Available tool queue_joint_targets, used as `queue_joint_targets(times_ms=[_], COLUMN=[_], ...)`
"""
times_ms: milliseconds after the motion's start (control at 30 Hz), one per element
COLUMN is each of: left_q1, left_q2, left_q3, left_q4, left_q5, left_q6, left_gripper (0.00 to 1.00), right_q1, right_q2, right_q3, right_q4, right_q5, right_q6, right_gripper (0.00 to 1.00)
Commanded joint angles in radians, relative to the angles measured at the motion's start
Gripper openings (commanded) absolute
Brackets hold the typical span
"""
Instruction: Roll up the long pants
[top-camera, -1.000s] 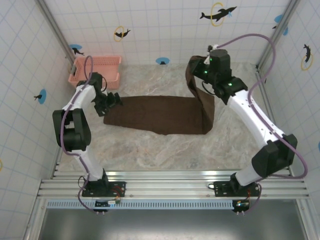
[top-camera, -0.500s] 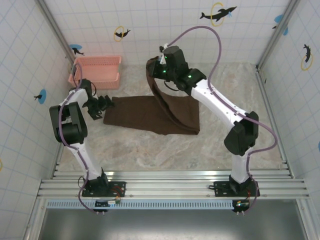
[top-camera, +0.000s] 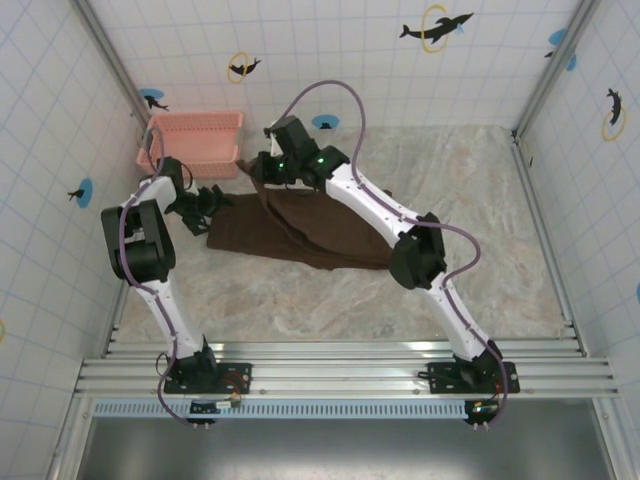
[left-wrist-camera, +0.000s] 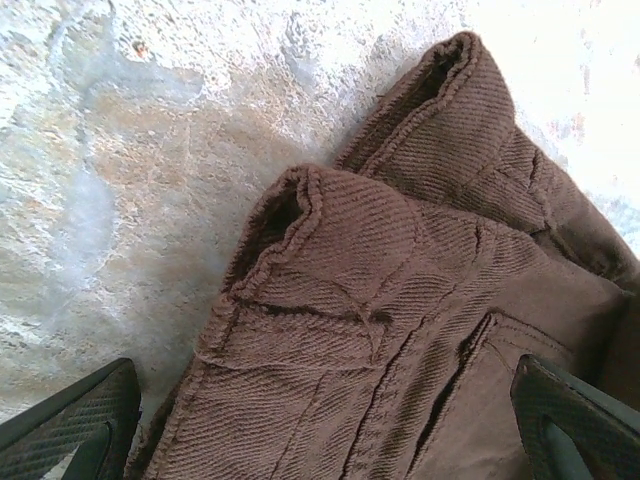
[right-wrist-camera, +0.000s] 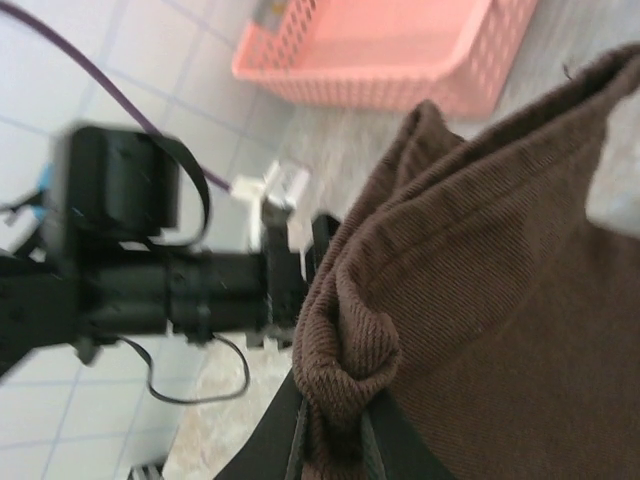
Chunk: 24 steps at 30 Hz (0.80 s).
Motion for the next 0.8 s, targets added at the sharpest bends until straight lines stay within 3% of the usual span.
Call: queue_joint_targets(times_ms=[0, 167, 233, 267, 367, 433, 567, 767], left_q1=[0.017, 0.036, 0.042, 0.044, 0.046, 0.049, 0.057, 0.061], left_q2=[0.013, 0.004, 0.004, 0.006, 0.017, 0.025, 0.035, 0.022], left_q3=[0.031, 0.065, 0.071, 0.074, 0.083, 0.089, 0.097, 0.165], left_q4=[-0.051, -0.089, -0.093, -0.093, -0.1, -0.103, -0.106, -0.175], left_q5=[0.021, 0.025, 0.027, 0.031, 0.036, 0.037, 0.043, 0.005], left_q6=[0.026, 0.046, 0.045, 0.045, 0.047, 0.049, 0.046, 0.105], left_gripper=[0.97, 0.97, 0.98, 0.98, 0.97, 0.97, 0.97, 0.97], right_q1=[0.04, 0.058, 0.071, 0.077, 0.089, 0.089, 0.079, -0.047], right_q2=[0.052, 0.082, 0.09, 0.096, 0.126, 0.155, 0.181, 0.019], right_q3=[0.076, 0.079, 0.073, 0.073, 0.076, 0.089, 0.141, 0.045], right_q4=[-0.104, -0.158, -0.176, -0.178, -0.149, -0.101, -0.078, -0.097], right_q5=[-0.082, -0.12, -0.141, -0.155, -0.227, -0.285, -0.312, -0.227], right_q6=[0.024, 0.017, 0.0, -0.002, 0.02, 0.046, 0.052, -0.008], right_gripper=[0.03, 0.04, 0.11, 0.18, 0.56, 0.7, 0.73, 0.73])
